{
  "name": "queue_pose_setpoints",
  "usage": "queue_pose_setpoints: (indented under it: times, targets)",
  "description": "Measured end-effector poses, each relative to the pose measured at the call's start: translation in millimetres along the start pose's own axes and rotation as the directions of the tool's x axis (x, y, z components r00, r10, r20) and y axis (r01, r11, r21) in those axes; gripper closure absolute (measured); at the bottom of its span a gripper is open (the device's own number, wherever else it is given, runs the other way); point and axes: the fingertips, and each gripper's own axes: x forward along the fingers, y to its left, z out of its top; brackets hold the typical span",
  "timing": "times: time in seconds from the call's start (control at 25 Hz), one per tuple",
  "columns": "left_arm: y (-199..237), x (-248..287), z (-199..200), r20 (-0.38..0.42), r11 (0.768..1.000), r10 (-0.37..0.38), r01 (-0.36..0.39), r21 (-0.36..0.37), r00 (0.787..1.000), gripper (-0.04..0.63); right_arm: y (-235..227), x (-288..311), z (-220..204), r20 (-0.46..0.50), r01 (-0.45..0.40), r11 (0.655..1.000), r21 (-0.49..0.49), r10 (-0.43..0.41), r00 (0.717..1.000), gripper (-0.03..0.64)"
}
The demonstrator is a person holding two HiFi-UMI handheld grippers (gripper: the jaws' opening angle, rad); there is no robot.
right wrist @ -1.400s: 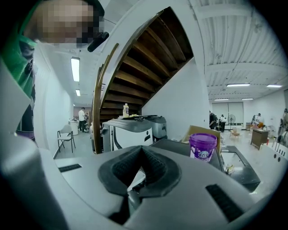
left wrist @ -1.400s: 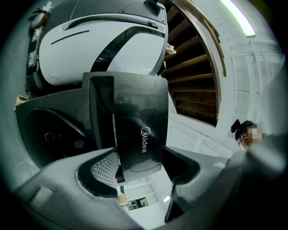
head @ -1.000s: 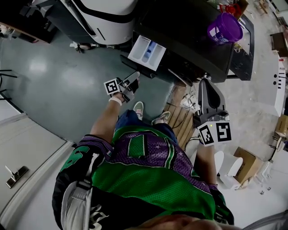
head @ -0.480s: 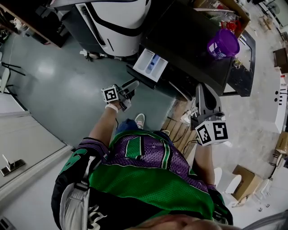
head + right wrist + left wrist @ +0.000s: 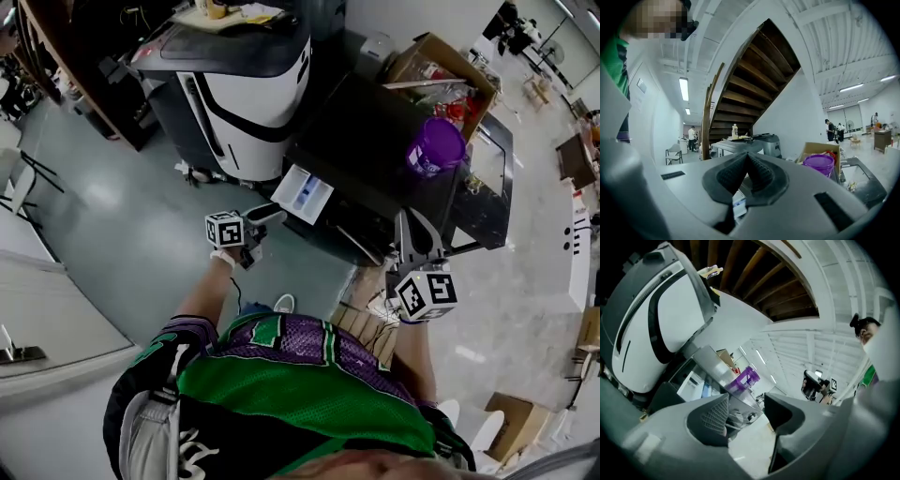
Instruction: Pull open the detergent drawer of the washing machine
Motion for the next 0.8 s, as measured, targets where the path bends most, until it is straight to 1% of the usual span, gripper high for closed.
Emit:
queue_pose_setpoints:
  times: [0.12,0.2,0.36,0.44,0.6,0.68,0.8]
  targets:
    - [-18,4,16,-0.013,0.996,0.028,-0.027,0.090,1.000,0.383,-6,0,8,0.016,0.014,1.000,0.008,-0.014,1.000,0.616]
    - [-33,7,28,-0.017,0.986,0.052,-0.049,0.162,0.998,0.402,-8,0,15,0.026,0.022,1.000,0.013,-0.023,0.999,0.617]
    - [-72,13,56,-0.016,0.954,0.067,-0.059,0.294,0.998,0.432,-14,-2,31,0.048,0.041,0.999,0.025,-0.042,0.998,0.617]
    - [-90,15,69,-0.009,0.937,0.075,-0.068,0.343,0.997,0.442,-16,-4,38,0.057,0.049,0.998,0.032,-0.051,0.997,0.615]
    - [-118,21,92,0.039,0.897,0.115,-0.121,0.425,0.993,0.457,-22,-10,52,0.077,0.048,0.998,0.032,-0.050,0.996,0.617]
    - [-133,25,102,0.071,0.875,0.120,-0.140,0.464,0.990,0.468,-26,-12,56,0.085,0.045,0.999,0.024,-0.047,0.995,0.616]
    - [-162,26,118,0.153,0.851,0.109,-0.171,0.496,0.982,0.490,-34,-14,60,0.094,0.040,0.999,0.014,-0.041,0.995,0.615]
